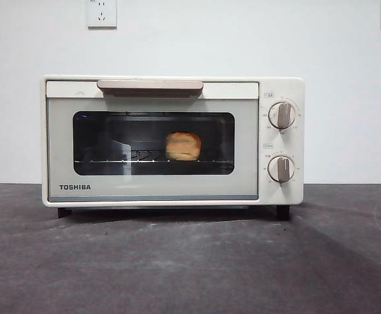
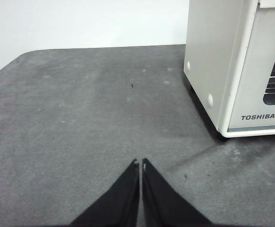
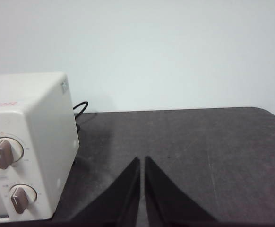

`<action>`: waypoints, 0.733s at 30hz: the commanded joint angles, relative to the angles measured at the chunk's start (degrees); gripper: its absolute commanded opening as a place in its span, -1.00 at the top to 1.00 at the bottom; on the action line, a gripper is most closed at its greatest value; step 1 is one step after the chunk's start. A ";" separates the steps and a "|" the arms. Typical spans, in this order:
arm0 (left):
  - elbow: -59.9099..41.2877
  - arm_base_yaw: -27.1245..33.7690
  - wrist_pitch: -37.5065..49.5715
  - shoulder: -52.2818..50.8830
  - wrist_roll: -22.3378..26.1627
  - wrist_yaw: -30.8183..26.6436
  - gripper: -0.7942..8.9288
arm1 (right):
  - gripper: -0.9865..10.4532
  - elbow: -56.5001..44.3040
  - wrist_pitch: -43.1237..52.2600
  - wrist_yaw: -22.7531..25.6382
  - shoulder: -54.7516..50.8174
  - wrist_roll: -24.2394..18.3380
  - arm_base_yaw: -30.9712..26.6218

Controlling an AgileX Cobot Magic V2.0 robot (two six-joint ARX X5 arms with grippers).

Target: The left arm flap open the oven, the right arm pick bread and place it into oven, the left arm flap close the oven

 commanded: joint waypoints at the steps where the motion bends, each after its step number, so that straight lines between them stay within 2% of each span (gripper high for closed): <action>1: -1.07 -0.07 -0.31 -0.09 -0.13 -0.15 0.80 | 0.80 -1.79 0.90 -0.17 -2.93 -0.04 -0.44; 6: -1.07 -0.07 -0.31 -0.09 -0.13 -0.15 0.80 | 0.80 -4.72 0.92 -0.20 -5.31 0.07 -0.59; 15: -1.07 -0.07 -0.31 -0.09 -0.13 -0.15 0.80 | 0.80 -11.13 0.68 -0.28 -5.31 3.41 -0.74; 19: -1.05 -0.07 -0.28 -0.09 -0.13 -0.15 0.80 | 0.80 -14.47 -0.15 -3.30 -5.31 6.08 -0.74; 22: -1.05 -0.07 -0.28 -0.09 -0.13 -0.15 0.80 | 0.80 -14.38 -3.65 -3.76 -5.31 5.40 -0.74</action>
